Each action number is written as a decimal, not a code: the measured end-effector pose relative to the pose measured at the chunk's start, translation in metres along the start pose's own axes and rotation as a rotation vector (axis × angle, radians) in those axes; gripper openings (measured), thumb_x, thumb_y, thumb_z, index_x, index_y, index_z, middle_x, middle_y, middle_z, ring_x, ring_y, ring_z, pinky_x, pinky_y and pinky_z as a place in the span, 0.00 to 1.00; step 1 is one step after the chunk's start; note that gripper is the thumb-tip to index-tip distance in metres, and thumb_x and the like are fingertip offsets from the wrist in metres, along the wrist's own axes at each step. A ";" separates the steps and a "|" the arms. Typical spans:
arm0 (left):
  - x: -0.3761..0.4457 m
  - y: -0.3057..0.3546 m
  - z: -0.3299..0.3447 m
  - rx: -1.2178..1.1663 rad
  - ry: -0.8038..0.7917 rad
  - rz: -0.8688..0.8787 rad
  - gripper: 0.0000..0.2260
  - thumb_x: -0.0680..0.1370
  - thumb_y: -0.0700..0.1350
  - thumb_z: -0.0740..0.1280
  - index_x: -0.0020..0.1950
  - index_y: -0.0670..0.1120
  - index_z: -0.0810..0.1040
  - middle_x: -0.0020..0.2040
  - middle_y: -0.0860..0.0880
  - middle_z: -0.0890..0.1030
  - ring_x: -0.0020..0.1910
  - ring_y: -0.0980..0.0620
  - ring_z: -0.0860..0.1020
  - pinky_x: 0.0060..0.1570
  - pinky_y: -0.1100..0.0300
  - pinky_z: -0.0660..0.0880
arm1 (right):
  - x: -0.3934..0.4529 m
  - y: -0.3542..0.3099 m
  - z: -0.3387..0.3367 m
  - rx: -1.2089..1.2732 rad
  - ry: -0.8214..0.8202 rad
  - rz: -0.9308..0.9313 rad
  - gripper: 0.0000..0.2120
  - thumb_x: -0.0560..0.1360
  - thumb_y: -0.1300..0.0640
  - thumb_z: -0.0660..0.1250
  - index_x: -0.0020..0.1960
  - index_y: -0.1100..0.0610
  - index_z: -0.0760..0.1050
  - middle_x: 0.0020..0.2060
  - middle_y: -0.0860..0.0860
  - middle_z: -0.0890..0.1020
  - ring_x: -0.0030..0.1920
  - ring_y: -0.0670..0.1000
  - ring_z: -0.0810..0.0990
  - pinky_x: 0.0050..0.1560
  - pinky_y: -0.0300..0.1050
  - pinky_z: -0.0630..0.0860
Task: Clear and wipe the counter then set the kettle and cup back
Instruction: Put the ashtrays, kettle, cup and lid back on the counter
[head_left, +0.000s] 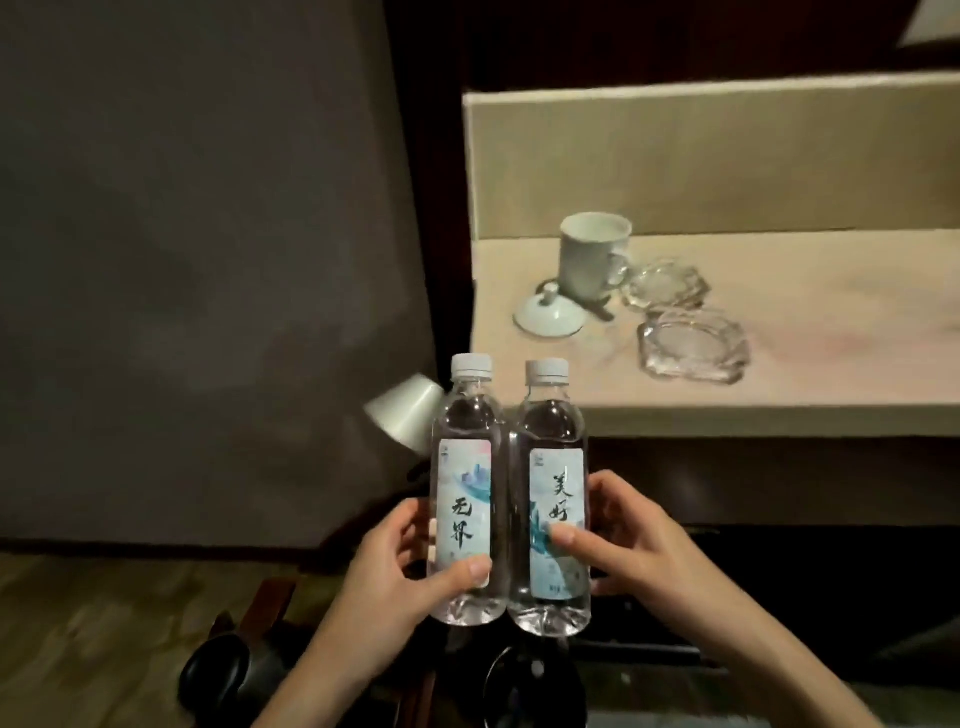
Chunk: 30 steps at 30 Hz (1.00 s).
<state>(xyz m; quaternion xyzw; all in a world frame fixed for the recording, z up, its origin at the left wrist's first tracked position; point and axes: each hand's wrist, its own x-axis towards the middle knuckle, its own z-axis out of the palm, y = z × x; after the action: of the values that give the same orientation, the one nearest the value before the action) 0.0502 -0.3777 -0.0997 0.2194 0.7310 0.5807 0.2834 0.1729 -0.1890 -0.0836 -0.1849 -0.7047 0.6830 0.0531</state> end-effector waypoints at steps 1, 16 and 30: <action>0.005 0.013 0.007 0.009 -0.016 0.029 0.30 0.53 0.59 0.76 0.52 0.54 0.75 0.49 0.67 0.82 0.52 0.65 0.79 0.48 0.71 0.73 | -0.003 -0.009 -0.010 -0.006 0.022 -0.019 0.21 0.68 0.45 0.75 0.55 0.54 0.74 0.49 0.52 0.84 0.51 0.51 0.83 0.46 0.52 0.82; 0.145 0.156 0.145 0.098 -0.315 0.318 0.35 0.57 0.58 0.78 0.61 0.53 0.73 0.55 0.55 0.82 0.55 0.57 0.80 0.60 0.54 0.76 | -0.016 -0.096 -0.174 -0.125 0.498 -0.194 0.18 0.67 0.49 0.69 0.56 0.52 0.73 0.50 0.49 0.81 0.48 0.42 0.82 0.43 0.45 0.83; 0.278 0.209 0.325 0.116 -0.292 0.340 0.30 0.64 0.42 0.80 0.60 0.49 0.68 0.56 0.52 0.78 0.52 0.56 0.78 0.51 0.62 0.76 | 0.030 -0.070 -0.366 -0.289 0.704 -0.195 0.26 0.67 0.44 0.67 0.64 0.46 0.67 0.56 0.42 0.75 0.55 0.45 0.76 0.54 0.46 0.77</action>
<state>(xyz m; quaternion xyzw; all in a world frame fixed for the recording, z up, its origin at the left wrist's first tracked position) 0.0594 0.0861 0.0056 0.4370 0.6668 0.5393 0.2714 0.2518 0.1665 0.0028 -0.3458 -0.7465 0.4632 0.3297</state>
